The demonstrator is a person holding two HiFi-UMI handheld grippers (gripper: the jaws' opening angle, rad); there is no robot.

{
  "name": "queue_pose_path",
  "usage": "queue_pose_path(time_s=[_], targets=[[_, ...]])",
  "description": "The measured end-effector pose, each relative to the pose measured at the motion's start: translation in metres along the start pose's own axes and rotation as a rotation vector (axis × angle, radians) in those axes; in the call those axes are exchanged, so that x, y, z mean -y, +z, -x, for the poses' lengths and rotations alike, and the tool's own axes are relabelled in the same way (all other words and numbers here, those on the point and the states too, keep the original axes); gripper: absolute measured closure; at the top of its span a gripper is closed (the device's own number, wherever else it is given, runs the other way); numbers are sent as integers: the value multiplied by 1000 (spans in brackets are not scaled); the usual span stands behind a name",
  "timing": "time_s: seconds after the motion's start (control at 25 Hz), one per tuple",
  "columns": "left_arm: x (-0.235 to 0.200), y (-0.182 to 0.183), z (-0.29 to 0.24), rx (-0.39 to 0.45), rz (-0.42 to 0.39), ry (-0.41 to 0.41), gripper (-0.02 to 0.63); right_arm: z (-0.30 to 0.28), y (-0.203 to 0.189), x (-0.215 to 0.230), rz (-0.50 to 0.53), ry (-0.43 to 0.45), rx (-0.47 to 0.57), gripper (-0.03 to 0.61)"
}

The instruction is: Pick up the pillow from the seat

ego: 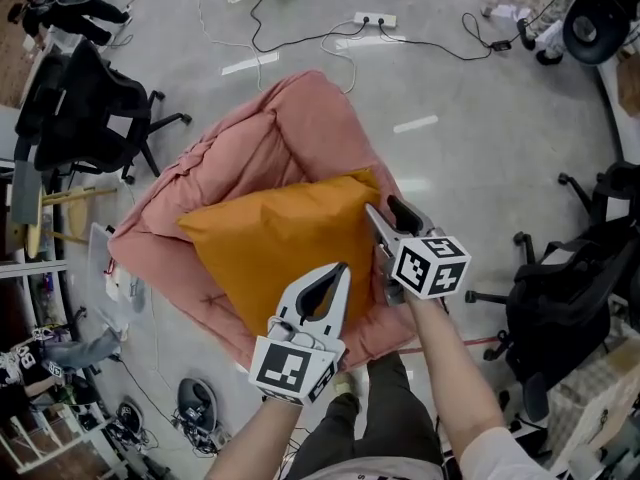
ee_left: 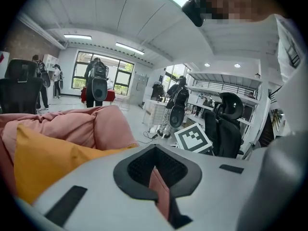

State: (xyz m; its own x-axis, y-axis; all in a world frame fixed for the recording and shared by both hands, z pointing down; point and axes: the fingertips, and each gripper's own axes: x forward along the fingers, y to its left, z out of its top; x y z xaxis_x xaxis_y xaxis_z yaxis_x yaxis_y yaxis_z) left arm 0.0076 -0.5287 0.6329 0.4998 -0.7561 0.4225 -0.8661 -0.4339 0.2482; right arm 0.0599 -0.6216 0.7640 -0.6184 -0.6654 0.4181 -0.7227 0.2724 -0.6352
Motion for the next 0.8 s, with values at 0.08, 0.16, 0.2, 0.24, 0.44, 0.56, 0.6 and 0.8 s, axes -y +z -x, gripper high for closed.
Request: queue_pose_path(time_s=[0.08,0.16,0.2,0.24,0.44,0.56,0.6,0.8], targets=[[-4,-3,-2,-13,6,6,604,-11,-2,6,-23,-14,-11,349],[-7,-6,-3,-21,13,12,604,-18,-4,13,-44,-35,-16,330],[-8,-7,-3,-23,15,14,604,-22,-5,16,-56,-44,-17,322],[-9,-8,-4,-24,17,16,604,-25,-5,18,-67,-51,-18,316],[-15,-10,-6,-26,26,25,604,-39,-9,20,-87,-62,-54,313],[-19,-9,-7,-19,33,32,604,-41,-11,14,-85,-5,-98,353],[-20,-8,-7,-17,34,35,604,-42,-12,13,-85,23,-115,362],[-23,-7,-3,-14,37,46,604,-48,-15,10,-75,140,-209,390]])
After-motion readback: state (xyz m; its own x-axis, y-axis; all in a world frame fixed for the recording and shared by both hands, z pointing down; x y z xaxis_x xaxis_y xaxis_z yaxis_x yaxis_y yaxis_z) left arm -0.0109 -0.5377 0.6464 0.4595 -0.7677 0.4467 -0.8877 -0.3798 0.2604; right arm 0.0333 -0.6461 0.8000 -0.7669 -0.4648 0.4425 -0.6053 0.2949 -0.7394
